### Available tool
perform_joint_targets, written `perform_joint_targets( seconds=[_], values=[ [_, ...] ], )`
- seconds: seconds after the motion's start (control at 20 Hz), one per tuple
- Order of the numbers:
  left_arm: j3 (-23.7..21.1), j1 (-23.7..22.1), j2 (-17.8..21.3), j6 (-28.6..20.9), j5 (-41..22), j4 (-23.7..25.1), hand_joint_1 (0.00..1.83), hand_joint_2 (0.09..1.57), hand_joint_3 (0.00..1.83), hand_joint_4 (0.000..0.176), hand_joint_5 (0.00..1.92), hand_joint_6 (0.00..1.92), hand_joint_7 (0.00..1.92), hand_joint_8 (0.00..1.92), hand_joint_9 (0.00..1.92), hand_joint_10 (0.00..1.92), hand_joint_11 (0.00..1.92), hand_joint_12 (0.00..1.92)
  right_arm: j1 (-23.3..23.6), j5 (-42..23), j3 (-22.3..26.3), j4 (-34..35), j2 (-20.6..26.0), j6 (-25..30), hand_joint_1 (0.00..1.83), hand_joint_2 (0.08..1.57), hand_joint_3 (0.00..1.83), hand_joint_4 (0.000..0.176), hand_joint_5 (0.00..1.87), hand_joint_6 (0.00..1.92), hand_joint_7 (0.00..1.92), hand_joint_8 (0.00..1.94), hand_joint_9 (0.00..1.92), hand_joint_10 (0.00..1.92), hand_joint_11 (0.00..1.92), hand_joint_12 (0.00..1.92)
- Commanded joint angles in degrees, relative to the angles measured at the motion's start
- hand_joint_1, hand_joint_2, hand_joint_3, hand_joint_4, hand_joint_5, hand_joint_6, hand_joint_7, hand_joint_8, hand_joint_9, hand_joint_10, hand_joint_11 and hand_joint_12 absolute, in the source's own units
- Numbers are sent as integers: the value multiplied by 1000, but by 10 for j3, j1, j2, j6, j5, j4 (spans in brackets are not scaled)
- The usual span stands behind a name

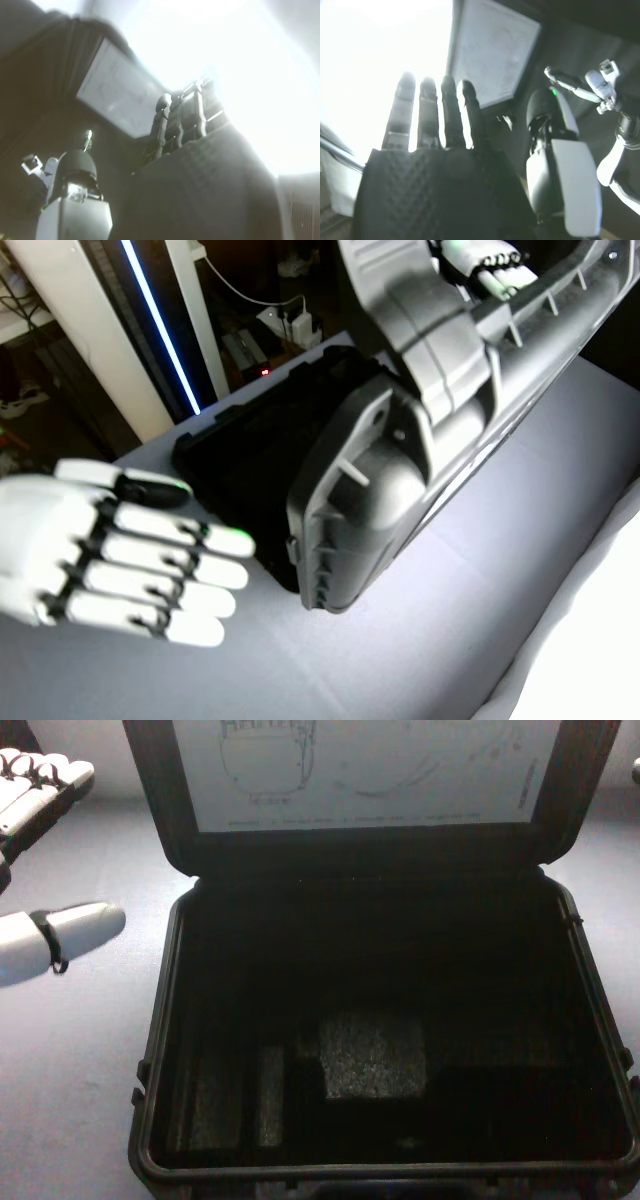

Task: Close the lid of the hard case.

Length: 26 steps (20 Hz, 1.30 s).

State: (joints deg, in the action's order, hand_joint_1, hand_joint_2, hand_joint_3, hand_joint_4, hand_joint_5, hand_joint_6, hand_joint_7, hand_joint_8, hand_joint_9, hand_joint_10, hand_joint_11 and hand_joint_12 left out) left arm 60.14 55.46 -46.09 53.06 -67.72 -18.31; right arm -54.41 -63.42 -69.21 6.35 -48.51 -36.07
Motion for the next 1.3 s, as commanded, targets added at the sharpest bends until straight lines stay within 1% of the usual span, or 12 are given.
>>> perform_joint_targets(
  seconds=[0.0,0.15,0.3,0.4,0.45,0.55,0.65,0.9,1.0,1.05,1.1,1.25],
  values=[
    [8,-13,-2,0,-49,-6,4,1124,0,0,0,0,0,0,0,0,0,0,11,-41,-9,15,1,2,195,1216,0,0,51,0,27,0,20,0,0,37],
    [50,-64,-25,0,12,-3,0,1117,0,0,0,0,0,0,0,0,25,11,55,2,-37,15,-12,-2,107,1223,2,0,15,1,0,0,0,0,1,3],
    [90,-120,-51,0,81,15,0,1139,0,0,0,0,0,0,0,0,11,5,101,45,-55,15,-20,-33,156,1241,6,0,8,1,0,0,0,0,0,0],
    [113,-157,-68,2,116,24,0,1115,0,0,0,0,0,0,0,0,30,13,132,73,-72,12,-30,-40,87,1241,4,0,0,0,3,1,0,0,9,4],
    [118,-166,-72,4,122,26,0,1099,0,0,0,0,0,0,4,2,36,16,142,82,-77,7,-32,-40,80,1245,4,0,7,3,34,13,40,15,71,31],
    [127,-189,-76,9,136,34,0,1113,0,0,0,0,0,0,9,3,35,16,172,110,-91,-14,-44,-40,81,1225,0,0,26,9,26,6,24,6,69,32],
    [131,-211,-78,20,148,42,0,1112,0,0,0,0,0,0,0,0,13,7,208,138,-100,-52,-57,-40,229,1215,0,0,44,10,37,7,18,6,44,23],
    [141,-266,-89,27,188,90,0,1026,0,0,37,6,33,5,27,0,39,20,234,144,-99,-86,-66,-40,295,1230,3,0,64,9,61,9,36,8,36,19],
    [130,-268,-86,27,180,101,0,1033,0,0,33,2,27,2,20,1,47,24,234,142,-91,-98,-65,-39,324,1224,0,0,73,8,72,8,38,6,32,18],
    [125,-264,-83,27,173,101,0,1039,0,0,20,0,20,0,16,0,39,20,234,136,-86,-100,-60,-38,259,1216,0,0,61,2,60,2,35,3,34,19],
    [112,-252,-73,27,159,101,0,1033,0,0,17,0,17,0,17,0,38,20,234,115,-74,-99,-57,-36,204,1189,0,0,45,0,43,0,13,0,11,9],
    [87,-228,-52,27,131,103,0,1049,3,0,19,1,15,0,20,1,44,23,231,88,-51,-101,-47,-35,218,1179,0,0,26,0,22,0,0,0,0,0]
  ],
)
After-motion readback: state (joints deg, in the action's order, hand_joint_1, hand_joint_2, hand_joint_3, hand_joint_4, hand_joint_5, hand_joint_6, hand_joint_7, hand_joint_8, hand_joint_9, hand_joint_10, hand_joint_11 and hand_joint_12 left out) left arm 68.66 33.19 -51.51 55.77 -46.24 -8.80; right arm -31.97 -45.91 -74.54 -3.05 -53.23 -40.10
